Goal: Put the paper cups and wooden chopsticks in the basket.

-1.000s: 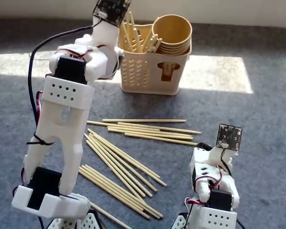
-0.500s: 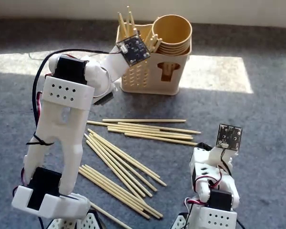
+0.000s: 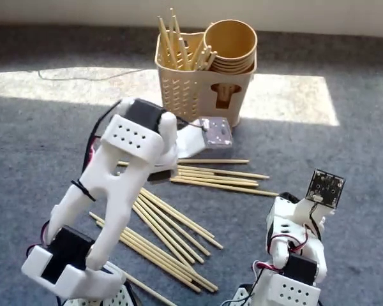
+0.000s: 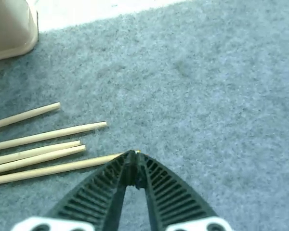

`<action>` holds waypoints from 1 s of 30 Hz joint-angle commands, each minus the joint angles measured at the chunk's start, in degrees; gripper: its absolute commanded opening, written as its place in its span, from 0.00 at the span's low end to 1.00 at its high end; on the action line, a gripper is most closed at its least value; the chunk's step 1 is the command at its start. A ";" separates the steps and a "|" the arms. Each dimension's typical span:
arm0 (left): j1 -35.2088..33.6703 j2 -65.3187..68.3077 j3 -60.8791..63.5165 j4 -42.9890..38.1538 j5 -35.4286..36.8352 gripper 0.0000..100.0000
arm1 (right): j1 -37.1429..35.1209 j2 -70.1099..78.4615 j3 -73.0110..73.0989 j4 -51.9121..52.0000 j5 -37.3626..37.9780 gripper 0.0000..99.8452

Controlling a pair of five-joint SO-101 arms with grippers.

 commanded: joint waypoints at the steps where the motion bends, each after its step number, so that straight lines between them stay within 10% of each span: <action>1: 6.37 -0.48 3.65 -6.51 5.36 0.07 | 0.84 -0.66 6.81 -2.24 -0.18 0.01; 30: 18.15 -0.22 35.21 -37.10 13.54 0.12 | 0.57 -0.66 6.81 -2.42 -0.18 0.01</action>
